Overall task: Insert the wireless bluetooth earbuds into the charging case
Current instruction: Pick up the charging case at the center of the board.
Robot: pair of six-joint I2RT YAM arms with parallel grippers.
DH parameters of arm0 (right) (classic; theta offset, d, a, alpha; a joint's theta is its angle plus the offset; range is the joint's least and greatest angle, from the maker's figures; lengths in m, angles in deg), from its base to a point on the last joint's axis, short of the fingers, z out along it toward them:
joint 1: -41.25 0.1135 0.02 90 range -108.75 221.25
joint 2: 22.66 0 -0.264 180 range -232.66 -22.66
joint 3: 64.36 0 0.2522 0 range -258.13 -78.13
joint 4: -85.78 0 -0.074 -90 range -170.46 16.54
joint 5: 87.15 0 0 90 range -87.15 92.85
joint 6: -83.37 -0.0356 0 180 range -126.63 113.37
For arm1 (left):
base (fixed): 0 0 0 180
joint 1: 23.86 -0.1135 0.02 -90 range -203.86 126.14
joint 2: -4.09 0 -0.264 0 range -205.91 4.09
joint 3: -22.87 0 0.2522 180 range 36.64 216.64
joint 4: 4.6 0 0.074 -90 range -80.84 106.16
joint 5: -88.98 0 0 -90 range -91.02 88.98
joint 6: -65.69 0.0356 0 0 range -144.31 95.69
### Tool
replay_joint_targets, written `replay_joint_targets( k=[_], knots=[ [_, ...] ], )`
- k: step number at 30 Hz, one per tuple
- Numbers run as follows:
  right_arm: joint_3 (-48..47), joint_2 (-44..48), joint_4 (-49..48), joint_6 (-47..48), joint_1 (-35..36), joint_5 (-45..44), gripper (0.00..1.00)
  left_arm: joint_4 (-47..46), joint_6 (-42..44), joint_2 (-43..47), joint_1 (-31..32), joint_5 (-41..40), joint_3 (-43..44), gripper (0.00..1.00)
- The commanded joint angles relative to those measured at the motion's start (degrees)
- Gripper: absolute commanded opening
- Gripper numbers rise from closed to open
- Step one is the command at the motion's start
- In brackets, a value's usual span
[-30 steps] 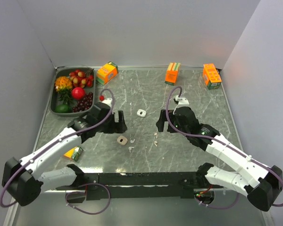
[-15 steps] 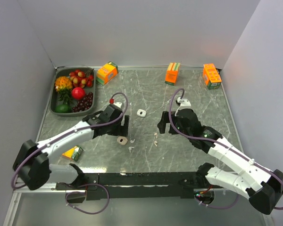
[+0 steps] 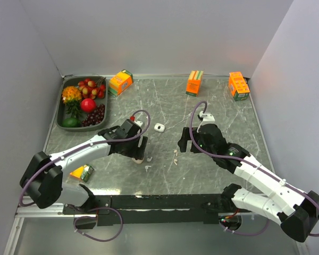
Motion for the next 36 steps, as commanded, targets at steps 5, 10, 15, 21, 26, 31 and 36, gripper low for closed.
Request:
replay_joint_targets(
  k=[5,10,15,21,26,31,36],
  knots=[
    [0.27,0.73,-2.09,-0.16,0.25,1.16,0.99,3.37,-1.81,-2.30,0.01,0.15,1.26,0.86],
    [0.27,0.72,-1.74,-0.60,0.16,1.34,0.99,1.97,-1.64,-5.29,0.01,0.59,0.56,0.86],
    [1.06,1.60,-2.09,-0.69,0.16,1.52,0.99,0.38,-0.93,-8.10,-0.17,0.33,0.13,0.86],
    [1.41,1.95,-1.83,-0.87,0.25,1.52,0.99,-1.99,0.64,-9.69,-0.34,1.12,0.03,0.84],
    [1.50,1.87,-1.30,-1.13,0.25,1.43,0.99,-2.08,2.23,-12.32,-0.34,0.24,2.23,0.81],
    [1.50,2.22,-0.86,-0.87,0.25,0.55,0.99,-2.43,2.49,-14.00,-0.34,-0.11,2.67,0.79],
    [1.59,2.13,-0.77,-0.78,0.25,0.55,0.99,-2.61,2.58,-14.96,-0.34,-0.64,3.20,0.76]
  ],
)
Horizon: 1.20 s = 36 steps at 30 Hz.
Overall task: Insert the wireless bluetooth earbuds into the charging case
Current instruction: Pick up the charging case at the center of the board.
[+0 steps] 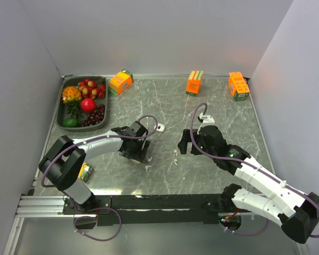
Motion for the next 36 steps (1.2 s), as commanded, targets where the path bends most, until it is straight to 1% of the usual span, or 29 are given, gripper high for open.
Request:
replay_joint_targets(
  k=[1,8,10,11,12,13,15,18,20,27,30,32,34,36],
  knots=[
    [-0.07,0.97,-0.51,-0.54,0.25,-0.93,0.99,-0.66,0.94,-1.15,-0.25,-0.62,2.28,0.75],
    [0.28,0.89,-0.86,-0.63,0.25,-1.11,0.99,-0.05,-0.02,-1.24,-0.08,0.00,2.81,0.63],
    [0.10,0.80,-0.77,-0.54,0.16,-1.02,0.99,-0.04,-0.72,-1.15,0.01,0.09,2.81,0.64],
    [-0.07,0.54,-0.86,-0.54,0.16,-1.02,0.99,0.22,-0.99,-1.07,0.10,-0.18,2.81,0.67],
    [-0.07,0.54,-0.77,-0.45,0.25,-0.85,0.99,0.39,-1.43,-0.98,0.36,-0.44,2.81,0.72],
    [0.01,0.54,-0.86,-0.45,0.16,-0.85,0.99,0.48,-1.69,-0.80,0.53,-0.79,2.90,0.74],
    [0.01,0.54,-0.95,-0.36,0.16,-0.94,0.99,0.92,-2.30,-0.45,0.89,-1.40,2.72,0.78],
    [0.19,0.45,-1.12,-0.36,0.16,-0.85,0.99,1.27,-2.92,0.08,1.15,-1.93,2.46,0.80],
    [0.28,0.36,-1.21,-0.45,0.25,-0.85,0.99,1.27,-3.01,-0.01,1.24,-2.02,1.94,0.79],
    [0.80,0.53,-1.21,-0.63,0.25,-0.85,0.99,1.80,-3.54,-0.01,1.59,-2.99,0.62,0.70],
    [0.89,0.54,-1.39,-0.54,0.16,-0.94,0.99,2.24,-3.80,0.43,1.68,-3.87,0.18,0.69],
    [0.89,0.19,-1.48,-0.54,0.16,-0.85,0.99,2.68,-4.07,0.95,1.68,-4.57,0.00,0.69],
    [0.89,0.01,-1.48,-0.63,0.25,-0.67,0.99,2.94,-4.24,1.31,1.77,-4.84,-0.18,0.73],
    [0.98,-0.17,-1.83,-0.72,0.16,-0.50,0.99,2.77,-4.42,1.57,1.68,-4.92,-0.18,0.74]
  ],
)
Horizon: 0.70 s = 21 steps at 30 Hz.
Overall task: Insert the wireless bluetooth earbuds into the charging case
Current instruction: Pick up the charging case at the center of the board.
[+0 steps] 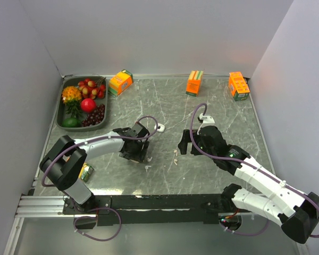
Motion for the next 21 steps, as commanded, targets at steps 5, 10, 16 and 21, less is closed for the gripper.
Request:
replay_joint_targets(
  k=[5,10,16,21],
  knots=[
    [0.83,0.03,-1.89,-0.89,0.16,-0.23,0.99,1.08,-1.10,0.61,0.45,-1.03,-0.37,0.68],
    [0.83,0.82,-1.28,-0.63,0.25,-0.58,0.99,0.82,-1.10,-0.19,0.45,-0.77,-0.20,0.39],
    [-1.80,0.47,0.12,-0.36,0.25,1.25,0.99,-0.93,-1.89,5.77,0.72,-0.95,-0.81,0.01],
    [-9.27,-0.15,2.59,0.95,0.25,4.33,0.99,-10.14,-0.40,21.23,2.56,-1.56,-3.18,0.01]
  ],
)
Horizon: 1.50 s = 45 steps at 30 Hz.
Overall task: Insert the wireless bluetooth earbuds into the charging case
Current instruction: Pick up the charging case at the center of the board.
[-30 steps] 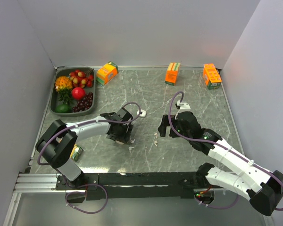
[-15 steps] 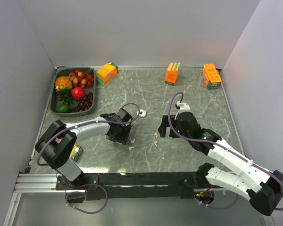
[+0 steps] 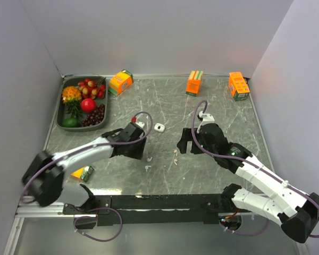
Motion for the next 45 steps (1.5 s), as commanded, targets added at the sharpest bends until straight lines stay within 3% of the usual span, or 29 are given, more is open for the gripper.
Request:
replay_joint_targets(
  k=[1,5,8,11,18,22,34,45],
  knots=[
    [-9.51,0.09,0.75,1.15,0.25,4.48,0.99,-14.10,1.64,15.02,1.78,0.27,-1.67,0.01],
    [-14.97,-0.87,1.89,3.43,1.21,9.94,0.99,-30.55,5.50,30.29,2.22,6.07,-11.07,0.01],
    [-19.45,-2.62,4.78,5.02,3.23,8.73,0.99,-43.62,9.81,37.25,2.66,9.41,-18.70,0.01],
    [-22.45,-3.86,6.03,5.81,4.55,7.67,0.98,-49.11,12.71,39.91,3.01,9.86,-22.94,0.01],
    [-28.59,-9.83,10.32,7.56,9.21,7.75,0.95,-52.38,19.48,40.27,5.99,9.08,-25.32,0.01],
    [-33.07,-15.10,13.31,6.95,10.96,10.56,0.98,-53.26,21.68,40.00,6.96,10.30,-25.76,0.01],
    [-34.23,-20.20,10.69,4.84,13.43,12.67,0.99,-52.21,23.79,40.62,9.51,13.99,-26.29,0.01],
    [-35.98,-24.34,12.09,5.02,14.66,12.33,0.98,-49.48,24.50,40.44,12.41,11.10,-25.41,0.01]
  ],
)
